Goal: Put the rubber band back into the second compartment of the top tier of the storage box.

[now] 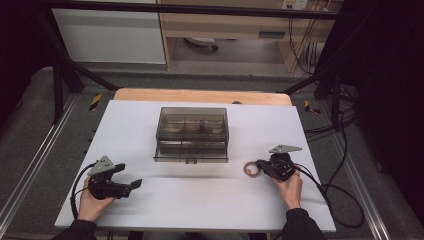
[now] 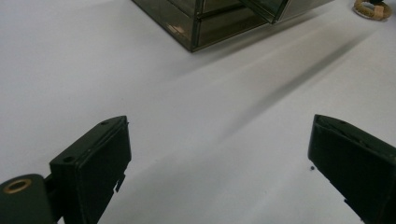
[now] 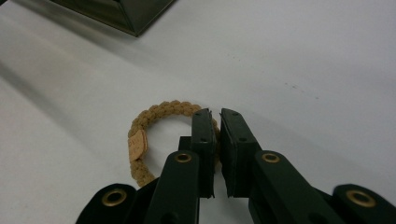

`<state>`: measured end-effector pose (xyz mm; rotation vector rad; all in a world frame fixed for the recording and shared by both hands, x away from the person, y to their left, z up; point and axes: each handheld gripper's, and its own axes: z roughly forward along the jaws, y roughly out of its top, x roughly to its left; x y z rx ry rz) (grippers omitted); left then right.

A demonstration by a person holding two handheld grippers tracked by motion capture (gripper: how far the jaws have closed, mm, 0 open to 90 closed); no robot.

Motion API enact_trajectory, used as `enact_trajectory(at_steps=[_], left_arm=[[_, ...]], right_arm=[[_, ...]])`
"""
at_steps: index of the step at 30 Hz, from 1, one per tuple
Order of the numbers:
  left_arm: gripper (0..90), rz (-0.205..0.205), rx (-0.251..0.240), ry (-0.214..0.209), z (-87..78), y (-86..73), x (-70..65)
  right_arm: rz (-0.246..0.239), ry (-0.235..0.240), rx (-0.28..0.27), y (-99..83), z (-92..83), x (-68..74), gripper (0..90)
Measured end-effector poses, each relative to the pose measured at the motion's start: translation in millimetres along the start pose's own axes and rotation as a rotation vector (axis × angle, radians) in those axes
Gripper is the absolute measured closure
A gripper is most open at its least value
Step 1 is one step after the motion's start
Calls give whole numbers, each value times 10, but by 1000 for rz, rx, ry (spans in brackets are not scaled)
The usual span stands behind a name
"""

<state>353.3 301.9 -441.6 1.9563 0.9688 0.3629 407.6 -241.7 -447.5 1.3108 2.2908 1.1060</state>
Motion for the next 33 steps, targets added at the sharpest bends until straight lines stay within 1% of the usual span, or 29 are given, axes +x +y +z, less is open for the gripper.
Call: enact_trajectory(at_steps=[13,17,27,33], left_arm=[[55,0,1,1,0,-1,-1],[55,0,1,1,-1,-1,-2],[55,1,2,2,0,-2,-1],[55,0,1,3,0,-2,-1]], right_arm=[[5,5,-26,20,-109,6,847],[-6,4,-34,22,-133,6,847],[-2,19,-52,29,-224,39,847],[-14,27,-60,45,-282,63,847]])
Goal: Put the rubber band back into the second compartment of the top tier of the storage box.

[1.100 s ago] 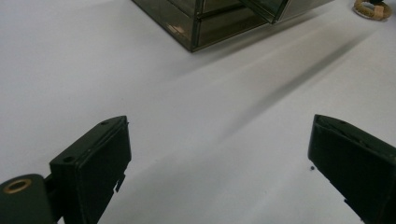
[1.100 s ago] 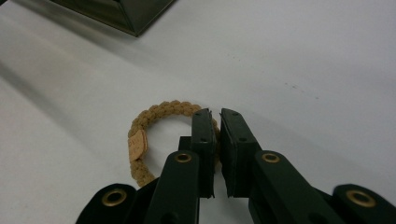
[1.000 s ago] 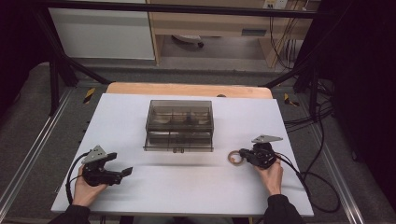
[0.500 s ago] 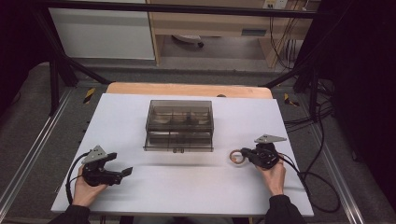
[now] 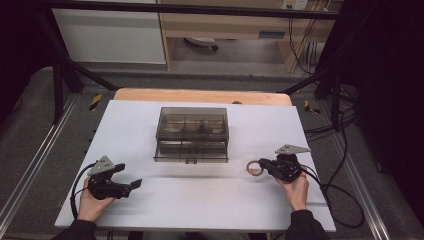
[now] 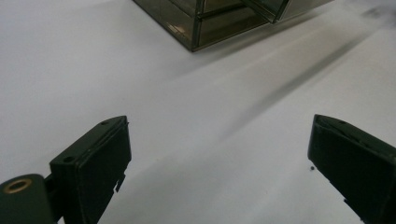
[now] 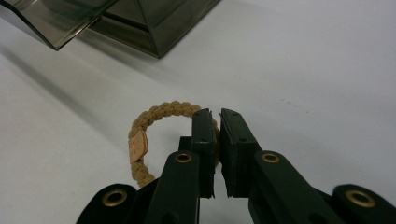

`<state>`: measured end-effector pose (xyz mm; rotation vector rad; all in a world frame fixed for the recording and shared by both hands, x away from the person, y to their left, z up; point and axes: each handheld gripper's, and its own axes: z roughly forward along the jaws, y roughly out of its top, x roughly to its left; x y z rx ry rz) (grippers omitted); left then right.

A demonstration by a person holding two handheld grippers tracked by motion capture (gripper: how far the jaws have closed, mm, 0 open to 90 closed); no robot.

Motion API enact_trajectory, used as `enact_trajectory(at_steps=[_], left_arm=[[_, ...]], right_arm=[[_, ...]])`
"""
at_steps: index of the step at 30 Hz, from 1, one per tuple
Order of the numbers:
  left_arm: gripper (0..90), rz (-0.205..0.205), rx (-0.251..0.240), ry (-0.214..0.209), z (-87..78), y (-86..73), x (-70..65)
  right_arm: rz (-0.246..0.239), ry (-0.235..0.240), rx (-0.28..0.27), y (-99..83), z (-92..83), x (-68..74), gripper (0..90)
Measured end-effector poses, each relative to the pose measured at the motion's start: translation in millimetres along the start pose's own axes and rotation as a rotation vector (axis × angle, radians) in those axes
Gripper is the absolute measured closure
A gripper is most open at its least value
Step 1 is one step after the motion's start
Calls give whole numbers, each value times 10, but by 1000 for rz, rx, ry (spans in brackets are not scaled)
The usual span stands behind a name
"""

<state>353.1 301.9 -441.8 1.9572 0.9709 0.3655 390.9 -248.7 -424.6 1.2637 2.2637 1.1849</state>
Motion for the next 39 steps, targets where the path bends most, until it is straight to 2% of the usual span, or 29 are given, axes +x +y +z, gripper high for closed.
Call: enact_trajectory(at_steps=[15,28,39], left_arm=[[55,1,1,1,-1,1,-1],[55,0,0,0,-2,1,0],[55,2,2,2,-1,1,-2]], right_arm=[[-40,28,-26,82,-154,115,847],[-54,55,-45,154,-268,184,847],[-91,80,-57,274,-340,349,847]])
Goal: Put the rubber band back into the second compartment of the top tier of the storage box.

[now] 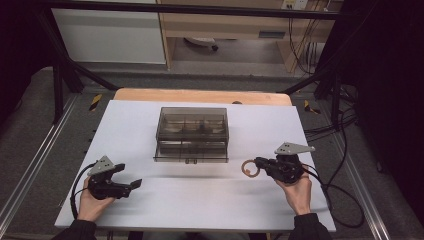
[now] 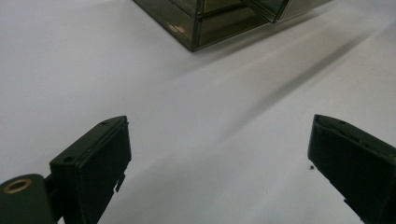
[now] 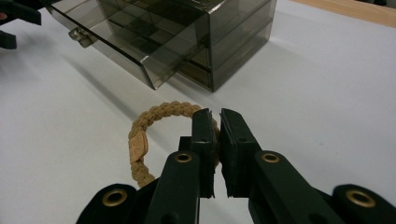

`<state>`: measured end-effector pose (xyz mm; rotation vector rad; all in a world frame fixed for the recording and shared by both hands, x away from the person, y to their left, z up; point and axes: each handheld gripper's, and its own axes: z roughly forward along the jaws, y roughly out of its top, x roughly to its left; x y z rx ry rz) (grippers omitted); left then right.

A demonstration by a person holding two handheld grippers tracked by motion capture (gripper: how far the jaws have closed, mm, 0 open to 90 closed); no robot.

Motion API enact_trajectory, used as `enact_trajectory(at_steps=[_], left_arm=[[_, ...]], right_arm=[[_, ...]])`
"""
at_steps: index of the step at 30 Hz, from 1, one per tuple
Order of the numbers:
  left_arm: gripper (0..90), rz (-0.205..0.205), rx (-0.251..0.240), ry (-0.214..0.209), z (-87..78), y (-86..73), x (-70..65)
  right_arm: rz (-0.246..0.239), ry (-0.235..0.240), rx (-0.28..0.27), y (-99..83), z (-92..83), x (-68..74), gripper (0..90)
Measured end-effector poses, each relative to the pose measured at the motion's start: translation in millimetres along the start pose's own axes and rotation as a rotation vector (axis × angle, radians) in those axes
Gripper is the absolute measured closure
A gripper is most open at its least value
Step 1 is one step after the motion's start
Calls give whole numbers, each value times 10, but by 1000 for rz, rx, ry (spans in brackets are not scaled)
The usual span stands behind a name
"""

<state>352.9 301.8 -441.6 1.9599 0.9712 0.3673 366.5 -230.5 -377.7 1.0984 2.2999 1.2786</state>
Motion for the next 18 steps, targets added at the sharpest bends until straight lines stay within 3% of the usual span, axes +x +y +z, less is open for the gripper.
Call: enact_trajectory(at_steps=[18], left_arm=[[55,-5,-6,4,-5,0,0]], right_arm=[[-48,36,-12,210,-2,250,847]])
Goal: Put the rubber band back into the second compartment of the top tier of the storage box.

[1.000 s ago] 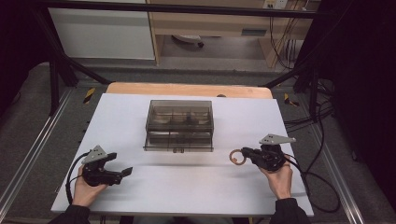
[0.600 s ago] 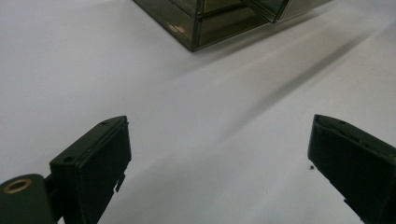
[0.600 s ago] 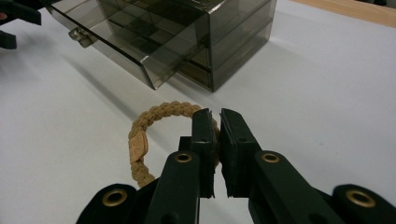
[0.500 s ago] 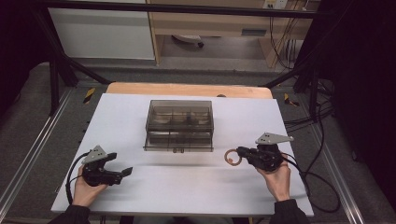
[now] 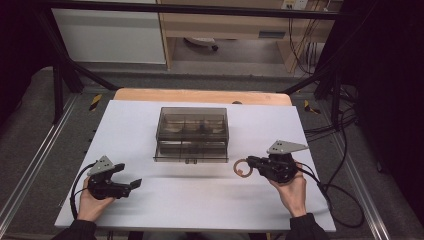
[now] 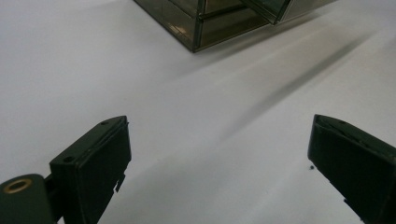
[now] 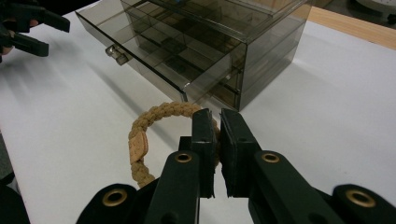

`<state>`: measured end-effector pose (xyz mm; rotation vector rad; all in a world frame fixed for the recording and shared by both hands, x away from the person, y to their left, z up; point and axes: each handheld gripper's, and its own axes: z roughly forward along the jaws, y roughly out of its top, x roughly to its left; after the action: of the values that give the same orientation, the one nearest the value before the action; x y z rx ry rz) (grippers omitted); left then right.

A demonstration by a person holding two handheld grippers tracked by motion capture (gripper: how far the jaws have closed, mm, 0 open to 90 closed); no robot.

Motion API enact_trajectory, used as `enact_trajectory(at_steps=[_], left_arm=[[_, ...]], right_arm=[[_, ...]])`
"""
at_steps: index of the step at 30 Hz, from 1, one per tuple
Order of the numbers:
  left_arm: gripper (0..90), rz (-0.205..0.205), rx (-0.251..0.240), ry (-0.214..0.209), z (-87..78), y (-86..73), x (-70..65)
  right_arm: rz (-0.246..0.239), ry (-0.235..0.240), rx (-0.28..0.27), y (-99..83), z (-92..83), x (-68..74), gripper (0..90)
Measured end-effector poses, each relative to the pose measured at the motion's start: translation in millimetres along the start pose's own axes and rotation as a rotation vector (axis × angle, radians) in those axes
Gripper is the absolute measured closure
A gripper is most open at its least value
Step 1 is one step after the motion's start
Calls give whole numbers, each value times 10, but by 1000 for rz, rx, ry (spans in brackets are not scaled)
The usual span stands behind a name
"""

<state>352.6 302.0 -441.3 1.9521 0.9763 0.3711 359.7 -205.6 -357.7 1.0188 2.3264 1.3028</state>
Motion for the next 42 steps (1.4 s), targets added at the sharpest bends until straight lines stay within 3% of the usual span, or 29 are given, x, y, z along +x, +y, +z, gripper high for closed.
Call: enact_trajectory(at_steps=[11,42], left_arm=[[55,1,0,2,-1,0,1],[55,0,-1,3,-8,1,5]], right_arm=[[-19,17,4,110,112,97,847],[-18,23,-10,431,415,241,848]])
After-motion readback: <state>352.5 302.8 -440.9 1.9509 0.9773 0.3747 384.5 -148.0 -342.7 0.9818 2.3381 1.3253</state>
